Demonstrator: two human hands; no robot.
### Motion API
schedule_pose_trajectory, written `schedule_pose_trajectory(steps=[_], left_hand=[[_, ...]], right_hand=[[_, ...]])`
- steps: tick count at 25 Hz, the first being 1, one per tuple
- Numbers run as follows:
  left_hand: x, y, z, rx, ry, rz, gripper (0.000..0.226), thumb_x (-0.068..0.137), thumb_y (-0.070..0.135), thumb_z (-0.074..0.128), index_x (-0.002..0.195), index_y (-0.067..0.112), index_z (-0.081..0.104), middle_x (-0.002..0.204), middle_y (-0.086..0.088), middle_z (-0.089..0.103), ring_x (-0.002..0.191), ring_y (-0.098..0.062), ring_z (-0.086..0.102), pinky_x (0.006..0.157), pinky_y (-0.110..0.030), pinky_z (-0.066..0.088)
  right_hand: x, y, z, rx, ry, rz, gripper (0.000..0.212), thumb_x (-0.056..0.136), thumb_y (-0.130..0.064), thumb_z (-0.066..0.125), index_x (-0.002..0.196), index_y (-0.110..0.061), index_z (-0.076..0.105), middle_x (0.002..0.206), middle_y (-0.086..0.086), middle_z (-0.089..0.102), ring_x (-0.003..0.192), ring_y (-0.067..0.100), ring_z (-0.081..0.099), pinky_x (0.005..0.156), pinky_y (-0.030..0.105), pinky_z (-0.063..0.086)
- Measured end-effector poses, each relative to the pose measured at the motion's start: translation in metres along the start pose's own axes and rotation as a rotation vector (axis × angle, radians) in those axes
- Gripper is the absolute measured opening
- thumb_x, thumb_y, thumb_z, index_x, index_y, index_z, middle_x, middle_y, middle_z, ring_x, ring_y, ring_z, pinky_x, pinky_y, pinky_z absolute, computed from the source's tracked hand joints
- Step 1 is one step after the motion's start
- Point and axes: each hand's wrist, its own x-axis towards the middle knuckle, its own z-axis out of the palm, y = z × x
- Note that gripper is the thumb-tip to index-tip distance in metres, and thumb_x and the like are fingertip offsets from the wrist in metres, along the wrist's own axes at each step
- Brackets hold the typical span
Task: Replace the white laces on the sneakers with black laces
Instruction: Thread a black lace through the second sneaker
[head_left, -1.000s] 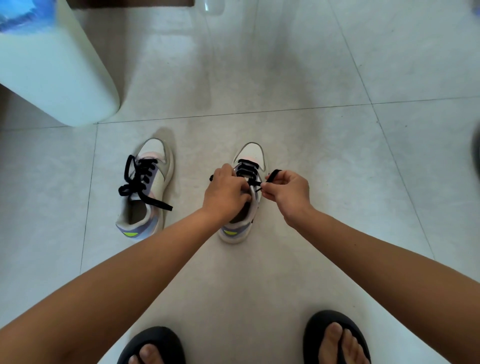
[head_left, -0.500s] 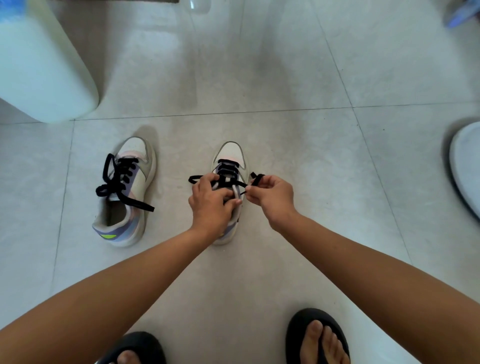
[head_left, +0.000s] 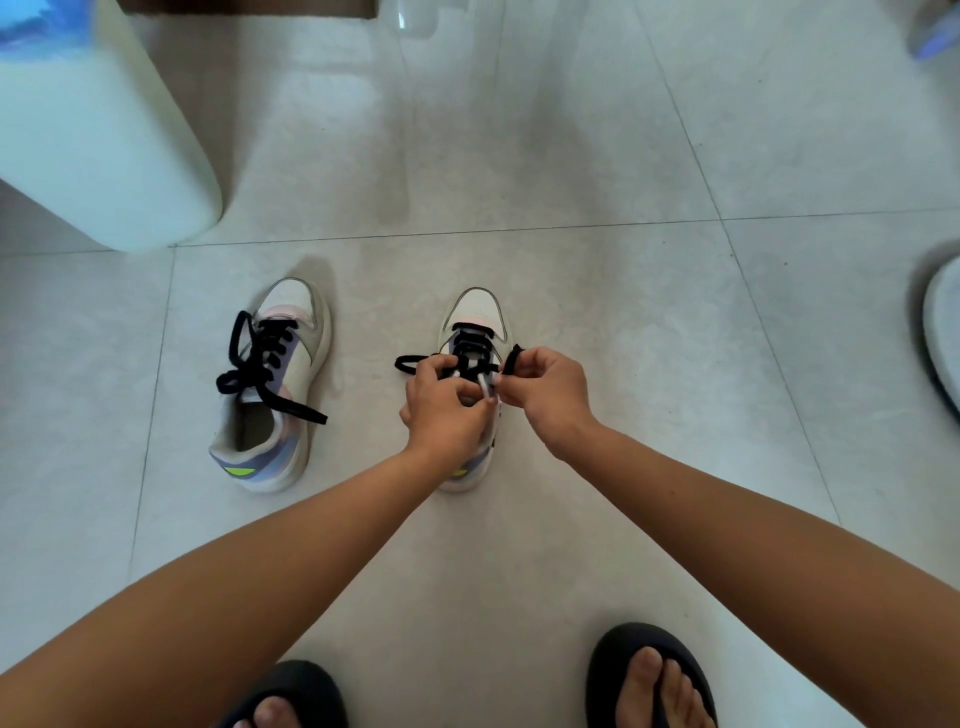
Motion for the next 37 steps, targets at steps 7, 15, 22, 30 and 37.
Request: schedule_pose_trajectory(steps=[7, 15, 22, 30, 37], left_hand=[[0.022, -0.008, -0.011, -0.04, -0.053, 0.1, 0.011, 0.085, 0.022, 0.068, 0.091, 0.016, 0.075, 0.111, 0.004, 0.041, 0.12, -0.021, 0.042, 0.105, -0.042, 0.035], [0.007, -0.008, -0.006, 0.272, 0.06, 0.225, 0.014, 0.087, 0.025, 0.063, 0.093, 0.018, 0.072, 0.123, -0.004, 0.044, 0.118, -0.024, 0.036, 0.094, -0.035, 0.032], [0.005, 0.001, -0.012, 0.108, -0.126, 0.235, 0.009, 0.09, 0.011, 0.056, 0.09, 0.005, 0.063, 0.102, -0.003, 0.036, 0.105, -0.022, 0.041, 0.09, -0.019, 0.031], [-0.055, -0.081, -0.097, 0.645, -0.436, 0.312, 0.015, 0.096, 0.028, 0.046, 0.081, 0.026, 0.047, 0.076, 0.007, 0.05, 0.078, -0.014, 0.052, 0.066, -0.027, 0.038], [-0.069, -0.087, -0.107, 1.474, -0.78, 0.073, 0.03, 0.093, 0.008, 0.046, 0.12, 0.014, 0.057, 0.123, -0.001, 0.059, 0.113, -0.022, 0.059, 0.088, -0.027, 0.045]], right_hand=[[-0.005, 0.005, -0.001, 0.122, -0.052, 0.137, 0.014, 0.079, -0.001, 0.072, 0.077, -0.012, 0.063, 0.072, 0.001, 0.062, 0.066, 0.009, 0.056, 0.061, 0.016, 0.044], [-0.009, 0.012, -0.003, 0.245, -0.122, 0.308, 0.026, 0.084, -0.007, 0.067, 0.108, -0.009, 0.059, 0.085, 0.0, 0.059, 0.072, 0.008, 0.054, 0.063, 0.022, 0.041], [-0.019, 0.033, 0.005, -0.164, -0.008, 0.082, 0.032, 0.08, -0.009, 0.066, 0.091, -0.017, 0.037, 0.073, -0.001, 0.041, 0.061, 0.012, 0.038, 0.055, 0.022, 0.037], [-0.013, 0.037, 0.0, -0.117, 0.136, 0.209, 0.031, 0.076, -0.011, 0.065, 0.091, -0.014, 0.038, 0.079, 0.0, 0.043, 0.073, 0.021, 0.048, 0.077, 0.044, 0.052], [-0.017, 0.026, -0.01, 0.009, -0.019, 0.317, 0.048, 0.084, -0.011, 0.066, 0.118, -0.018, 0.032, 0.089, 0.007, 0.051, 0.071, 0.015, 0.055, 0.056, 0.028, 0.05]])
